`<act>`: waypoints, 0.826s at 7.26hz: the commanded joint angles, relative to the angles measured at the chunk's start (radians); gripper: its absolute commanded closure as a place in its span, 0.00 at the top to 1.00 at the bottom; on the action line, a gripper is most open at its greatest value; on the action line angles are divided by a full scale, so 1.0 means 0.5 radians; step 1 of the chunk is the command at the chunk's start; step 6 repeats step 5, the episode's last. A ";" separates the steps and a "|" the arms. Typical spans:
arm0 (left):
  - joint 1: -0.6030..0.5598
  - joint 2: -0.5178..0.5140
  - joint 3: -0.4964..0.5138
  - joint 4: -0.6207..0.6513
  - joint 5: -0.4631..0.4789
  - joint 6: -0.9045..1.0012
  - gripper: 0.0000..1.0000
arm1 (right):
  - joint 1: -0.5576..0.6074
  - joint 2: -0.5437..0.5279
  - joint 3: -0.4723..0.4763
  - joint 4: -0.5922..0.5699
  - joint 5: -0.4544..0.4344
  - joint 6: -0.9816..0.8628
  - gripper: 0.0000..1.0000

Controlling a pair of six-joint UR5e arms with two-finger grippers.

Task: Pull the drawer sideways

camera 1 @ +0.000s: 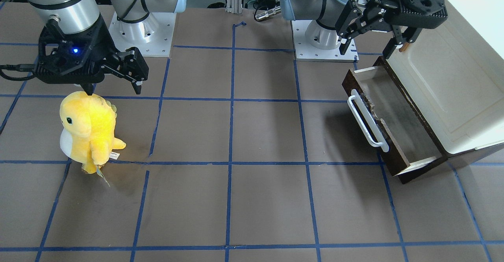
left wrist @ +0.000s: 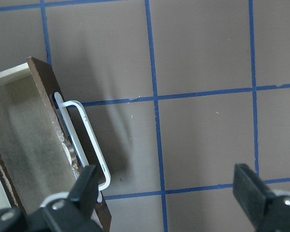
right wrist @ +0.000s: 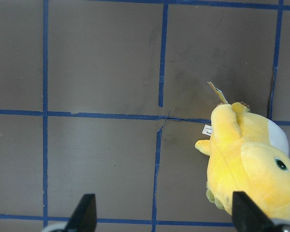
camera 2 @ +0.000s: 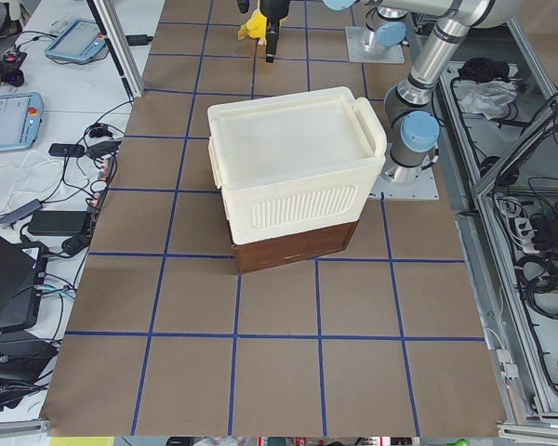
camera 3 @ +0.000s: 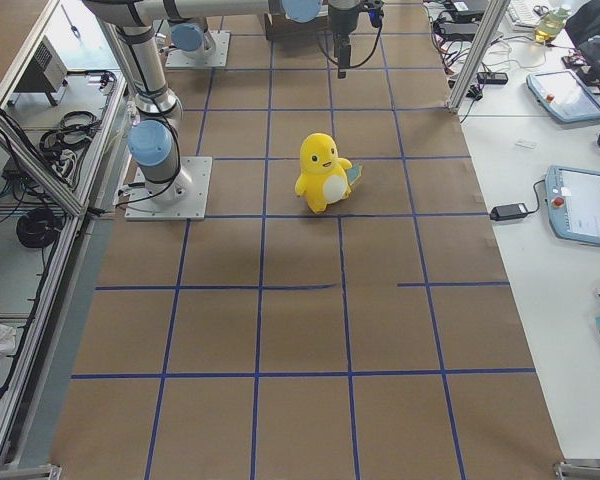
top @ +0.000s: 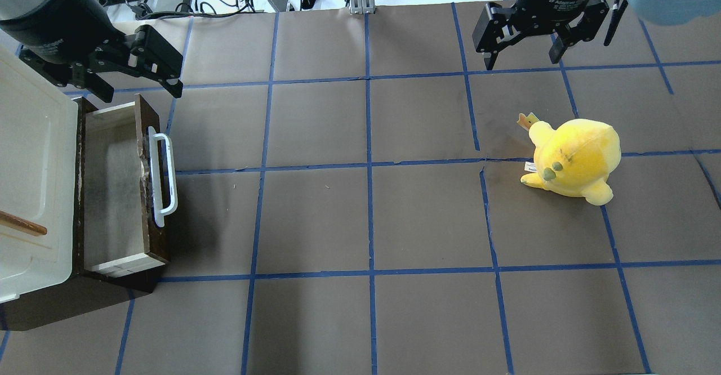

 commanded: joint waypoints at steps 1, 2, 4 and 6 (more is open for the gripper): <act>-0.001 0.014 -0.005 0.003 0.094 -0.010 1.00 | 0.000 0.000 0.000 0.000 0.000 0.000 1.00; -0.001 0.001 -0.014 0.006 0.079 -0.019 1.00 | 0.000 0.000 0.000 0.000 0.000 -0.003 1.00; -0.001 0.004 -0.024 0.009 0.055 -0.019 1.00 | 0.000 0.000 0.000 0.000 0.000 0.000 1.00; -0.001 0.007 -0.039 0.012 0.055 -0.019 1.00 | 0.000 0.000 0.000 0.000 0.000 0.000 1.00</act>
